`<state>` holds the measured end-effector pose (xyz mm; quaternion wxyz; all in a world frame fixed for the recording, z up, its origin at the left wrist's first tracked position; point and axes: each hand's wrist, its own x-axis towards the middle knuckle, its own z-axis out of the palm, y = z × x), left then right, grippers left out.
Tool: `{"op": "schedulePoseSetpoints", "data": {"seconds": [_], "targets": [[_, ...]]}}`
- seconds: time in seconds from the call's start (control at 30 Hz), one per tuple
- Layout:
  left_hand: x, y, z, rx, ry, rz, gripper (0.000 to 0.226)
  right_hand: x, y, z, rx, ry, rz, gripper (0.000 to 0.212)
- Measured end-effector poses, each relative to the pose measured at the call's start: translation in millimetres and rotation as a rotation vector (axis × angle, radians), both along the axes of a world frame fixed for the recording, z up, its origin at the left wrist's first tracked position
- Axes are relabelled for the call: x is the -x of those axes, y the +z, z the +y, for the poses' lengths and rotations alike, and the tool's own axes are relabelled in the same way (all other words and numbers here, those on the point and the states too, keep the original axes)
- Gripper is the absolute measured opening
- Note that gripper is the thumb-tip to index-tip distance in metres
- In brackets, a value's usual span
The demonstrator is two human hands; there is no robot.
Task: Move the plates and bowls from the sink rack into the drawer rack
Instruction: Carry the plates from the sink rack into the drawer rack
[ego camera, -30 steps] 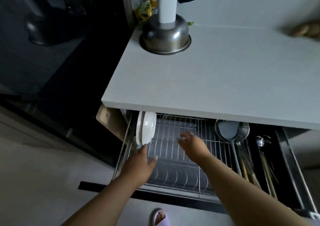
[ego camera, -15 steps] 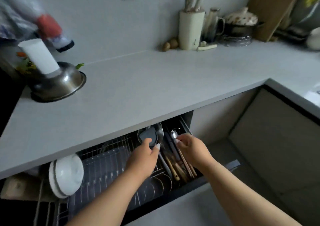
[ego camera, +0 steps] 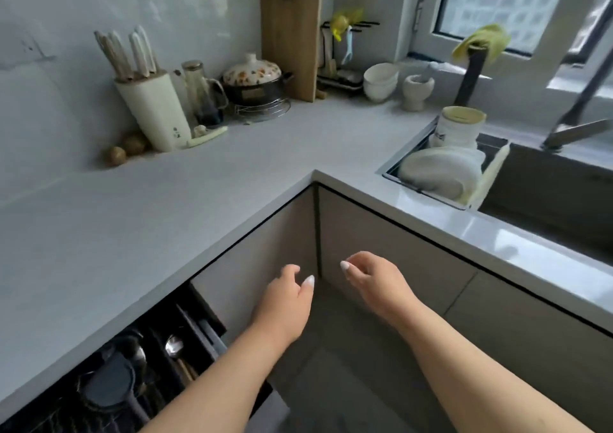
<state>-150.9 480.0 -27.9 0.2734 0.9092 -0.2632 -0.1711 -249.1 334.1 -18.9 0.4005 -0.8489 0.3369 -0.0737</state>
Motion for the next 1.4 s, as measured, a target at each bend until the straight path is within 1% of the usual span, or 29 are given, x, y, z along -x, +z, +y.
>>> {"op": "schedulePoseSetpoints", "data": {"seconds": [0.13,0.3,0.4,0.63,0.77,0.87,0.97,1.1,1.17,1.27,1.33,1.4], "targets": [[6.1,2.4,-68.3,-0.008,-0.095,0.007,0.047,18.4,0.7,-63.5,-0.024,-0.128,-0.031,0.029],[-0.6,5.0,-127.1,-0.015,-0.208,-0.026,0.046,23.9,11.2,-132.5,-0.033,-0.246,-0.075,0.032],[-12.2,4.8,-163.7,-0.023,-0.256,-0.056,0.050,21.3,23.1,-176.3,-0.019,-0.322,-0.091,0.029],[-58.3,-5.7,-266.2,-0.053,-0.382,-0.095,0.063,1.4,44.1,-300.2,0.143,-0.490,-0.089,0.030],[-83.1,-14.0,-317.6,-0.111,-0.450,-0.106,0.068,-16.5,44.9,-365.9,0.172,-0.554,-0.002,0.033],[-98.5,-23.5,-347.9,-0.186,-0.487,-0.160,0.071,-28.6,32.5,-409.1,0.160,-0.548,0.066,0.032],[-105.1,-39.8,-366.5,-0.240,-0.501,-0.224,0.075,-35.5,14.4,-442.7,0.132,-0.459,0.138,0.028],[-104.6,-58.6,-374.5,-0.288,-0.540,-0.362,0.079,-38.9,-2.1,-469.6,-0.064,-0.362,0.176,0.016],[-105.2,-61.3,-374.9,-0.293,-0.553,-0.373,0.086,-39.4,-3.6,-479.6,-0.150,-0.334,0.173,0.009],[-107.1,-61.9,-375.2,-0.289,-0.558,-0.380,0.086,-38.8,-4.1,-492.0,-0.199,-0.295,0.166,0.013],[-107.0,-59.9,-376.3,-0.282,-0.562,-0.377,0.086,-38.7,-4.5,-499.3,-0.193,-0.260,0.162,0.018],[-106.1,-59.7,-375.7,-0.290,-0.580,-0.377,0.091,-40.0,-3.7,-501.5,-0.182,-0.235,0.160,0.019]]}}
